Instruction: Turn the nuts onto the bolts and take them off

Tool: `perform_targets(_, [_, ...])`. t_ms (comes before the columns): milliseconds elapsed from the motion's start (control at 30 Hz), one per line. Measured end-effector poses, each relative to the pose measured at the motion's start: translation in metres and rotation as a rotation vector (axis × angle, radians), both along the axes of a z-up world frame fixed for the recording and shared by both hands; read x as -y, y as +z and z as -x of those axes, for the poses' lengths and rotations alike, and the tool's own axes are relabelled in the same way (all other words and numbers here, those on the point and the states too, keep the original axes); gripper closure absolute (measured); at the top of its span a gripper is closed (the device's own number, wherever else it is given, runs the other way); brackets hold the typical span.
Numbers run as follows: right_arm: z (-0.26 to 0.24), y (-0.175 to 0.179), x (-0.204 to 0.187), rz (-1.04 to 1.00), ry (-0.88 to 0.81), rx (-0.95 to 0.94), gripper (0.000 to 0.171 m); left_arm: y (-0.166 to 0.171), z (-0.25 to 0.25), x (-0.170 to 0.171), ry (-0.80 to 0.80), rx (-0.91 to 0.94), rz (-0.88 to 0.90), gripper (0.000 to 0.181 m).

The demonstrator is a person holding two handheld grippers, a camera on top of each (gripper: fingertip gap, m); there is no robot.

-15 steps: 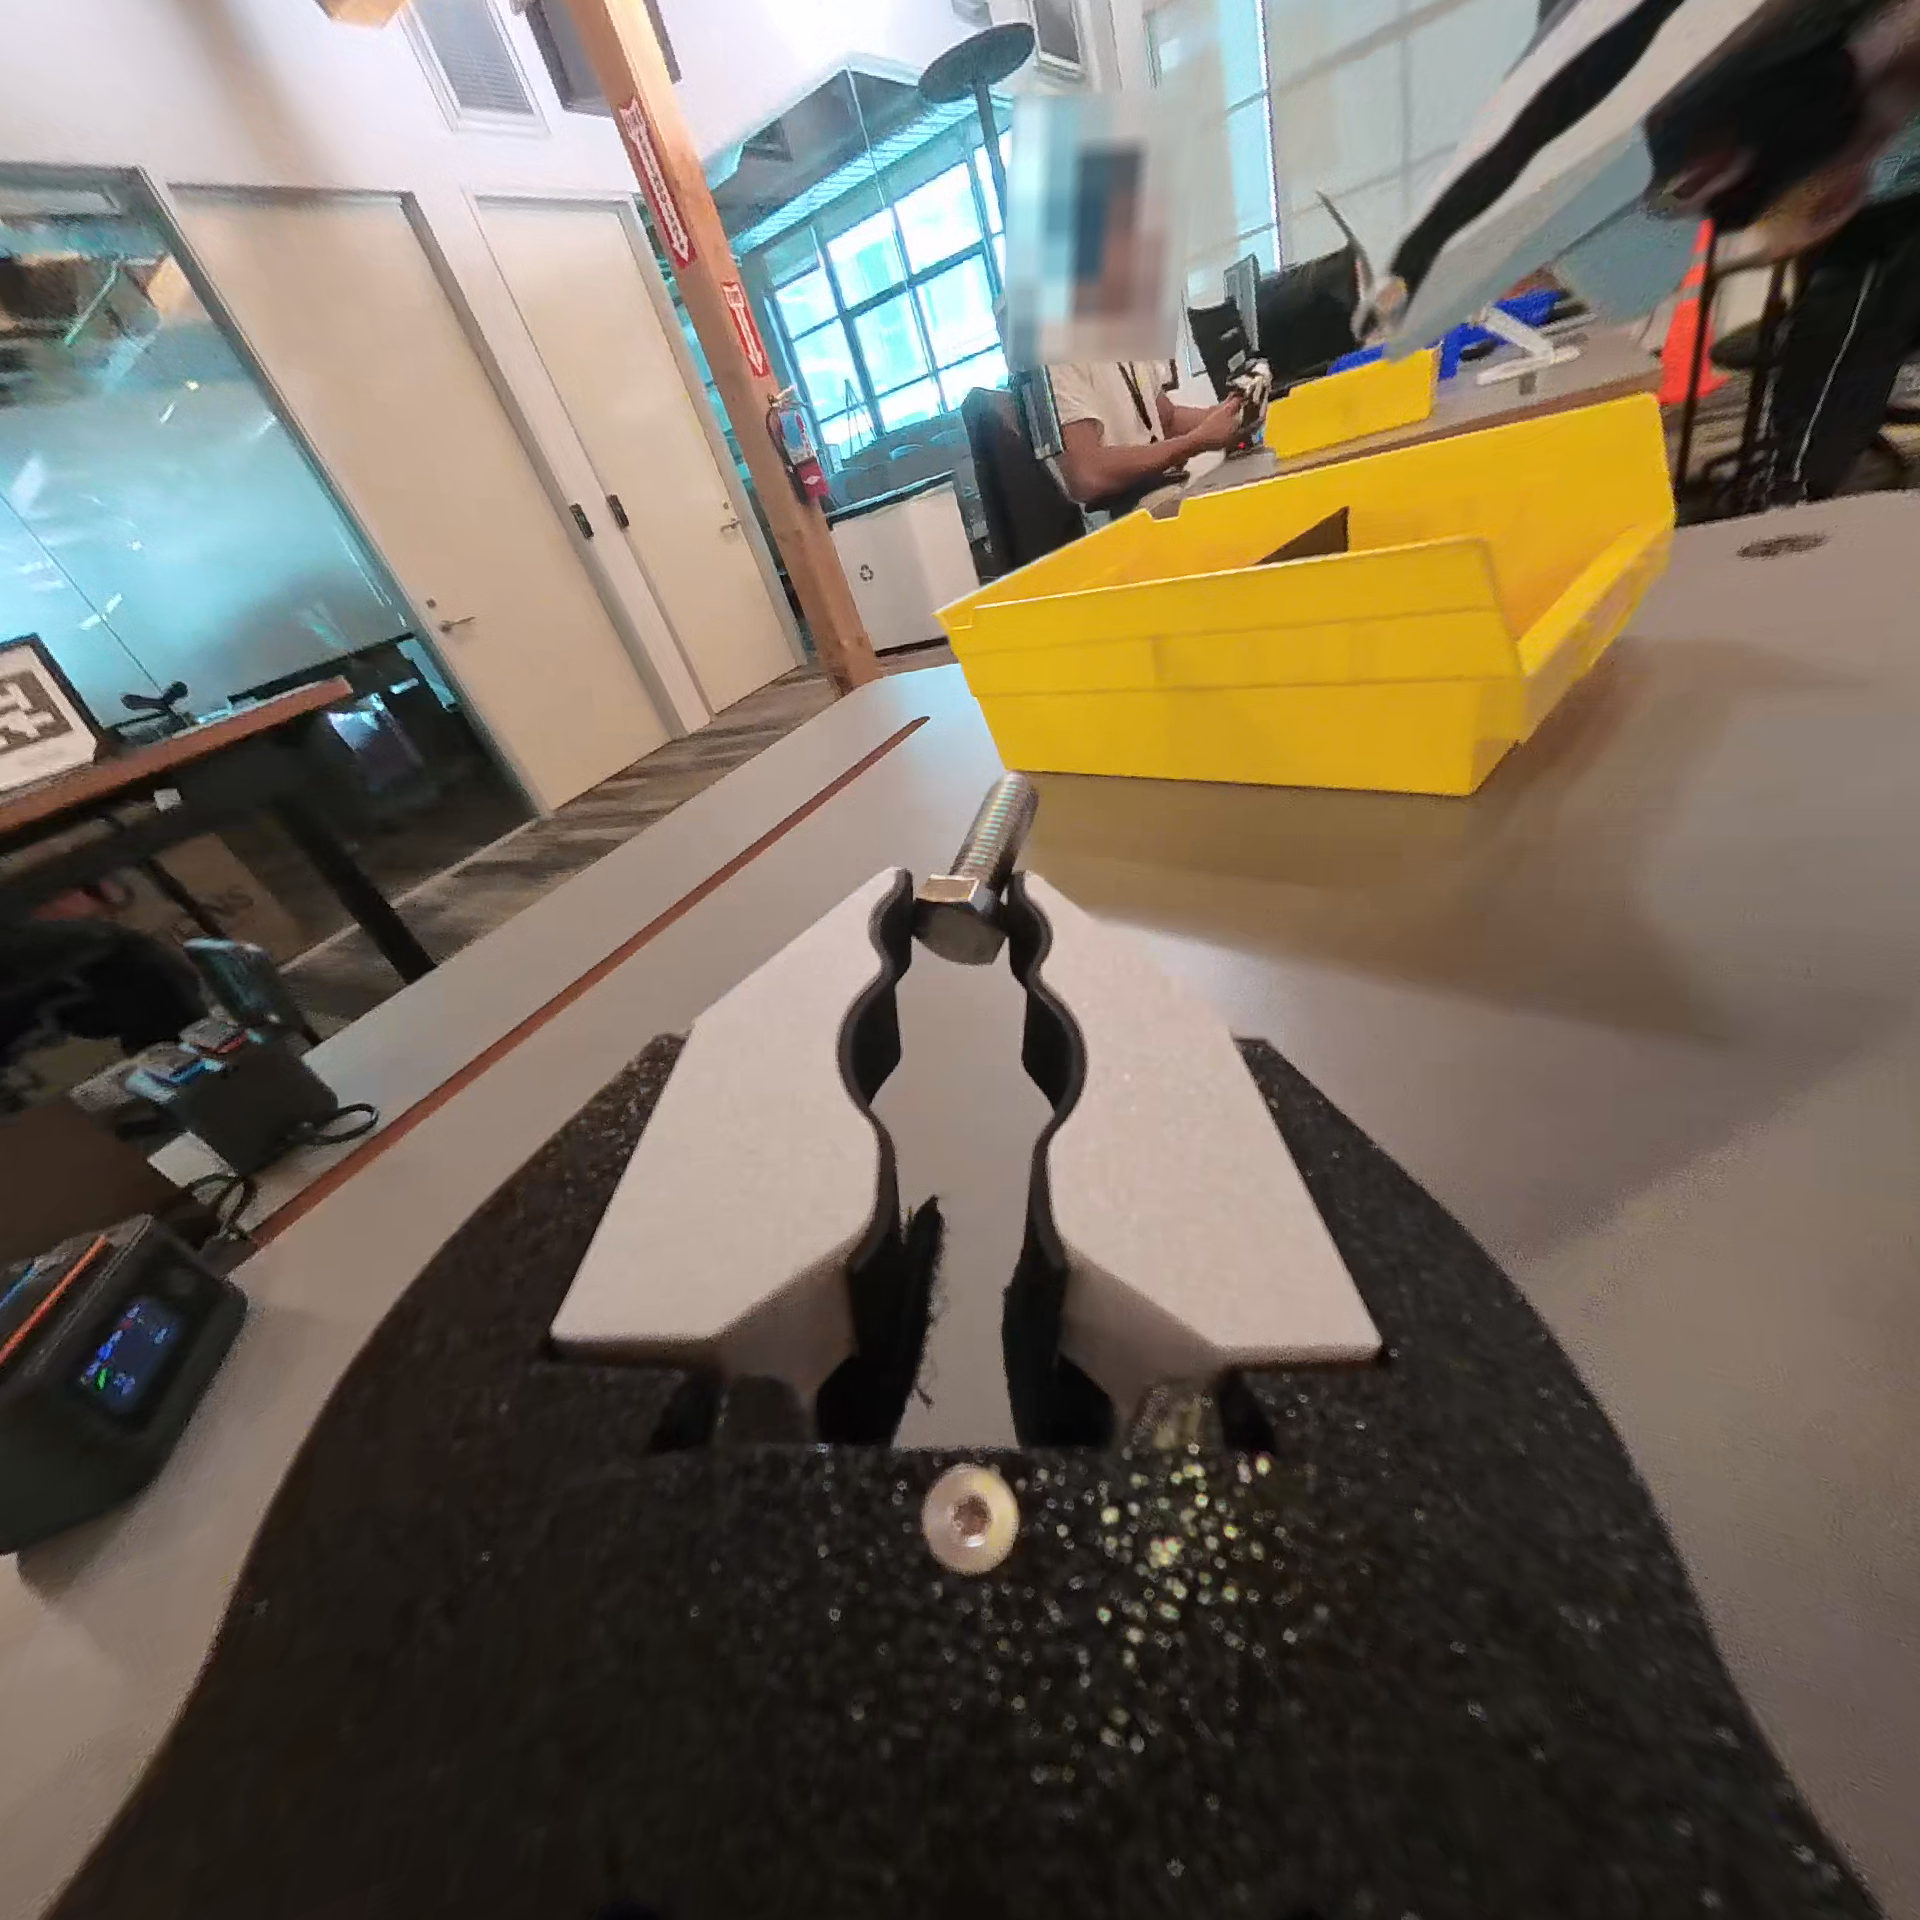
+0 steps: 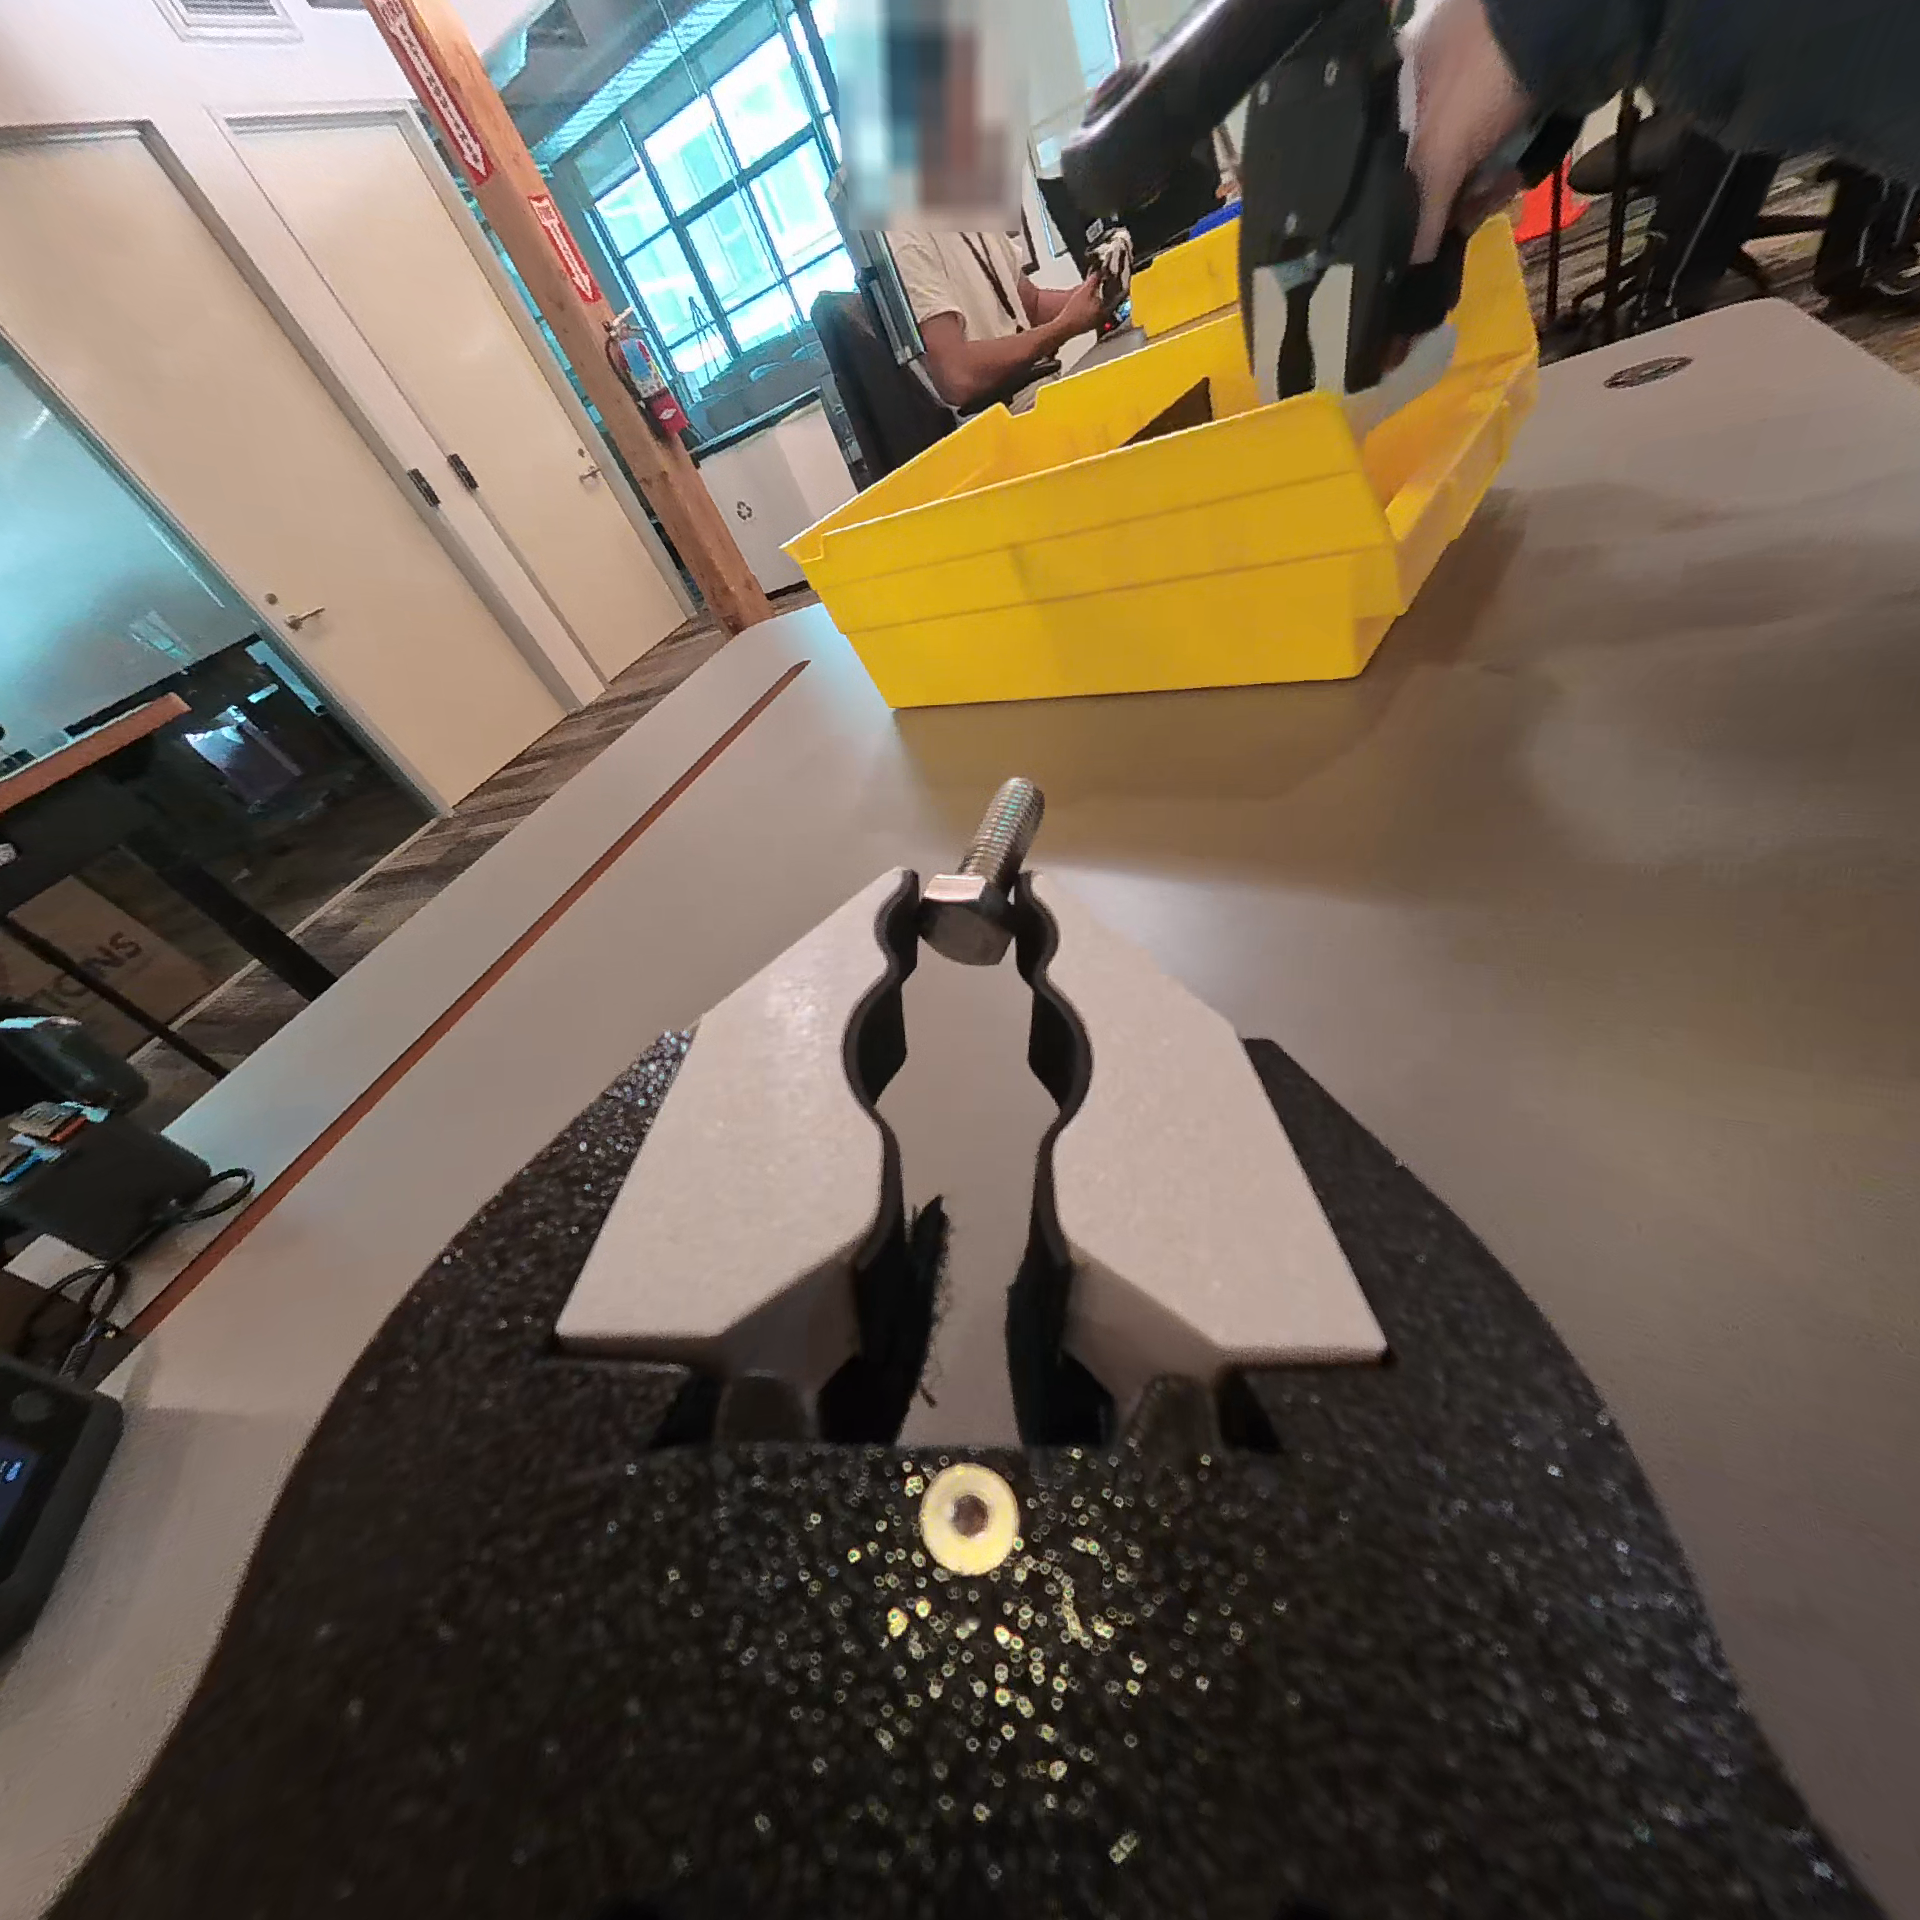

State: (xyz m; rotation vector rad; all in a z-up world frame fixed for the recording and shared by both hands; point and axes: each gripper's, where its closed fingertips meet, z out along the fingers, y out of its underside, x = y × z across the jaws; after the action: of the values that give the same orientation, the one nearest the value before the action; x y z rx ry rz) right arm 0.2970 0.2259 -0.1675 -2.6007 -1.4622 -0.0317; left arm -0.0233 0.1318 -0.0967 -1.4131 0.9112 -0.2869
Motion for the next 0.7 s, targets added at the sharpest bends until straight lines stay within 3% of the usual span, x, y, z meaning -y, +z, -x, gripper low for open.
perform_targets(233, [0.006,0.004,-0.006,-0.027,-0.042,-0.034,0.142,-0.002,-0.004,0.002,-0.019,-0.013,0.008,0.166])
perform_targets(333, [-0.003,0.025,-0.013,-0.152,-0.104,-0.001,0.171,0.0,-0.005,0.003,-0.022,-0.003,0.004,0.166])
perform_targets(367, [0.001,0.04,-0.013,-0.232,-0.105,-0.017,0.171,0.003,-0.005,0.004,-0.025,0.01,-0.002,0.166])
perform_targets(433, [0.046,0.074,0.002,-0.365,0.002,-0.215,0.169,0.01,-0.009,0.008,-0.047,0.043,-0.019,0.166])
perform_targets(533, [0.158,0.124,0.067,-0.492,0.347,-0.665,0.164,0.02,-0.016,0.017,-0.089,0.066,-0.063,0.166])
perform_targets(633, [0.233,0.136,0.137,-0.365,0.586,-0.972,0.154,0.023,-0.028,0.027,-0.145,0.059,-0.09,0.166])
perform_targets(700, [0.254,0.131,0.149,-0.322,0.616,-1.065,0.151,0.022,-0.035,0.034,-0.18,0.047,-0.097,0.166])
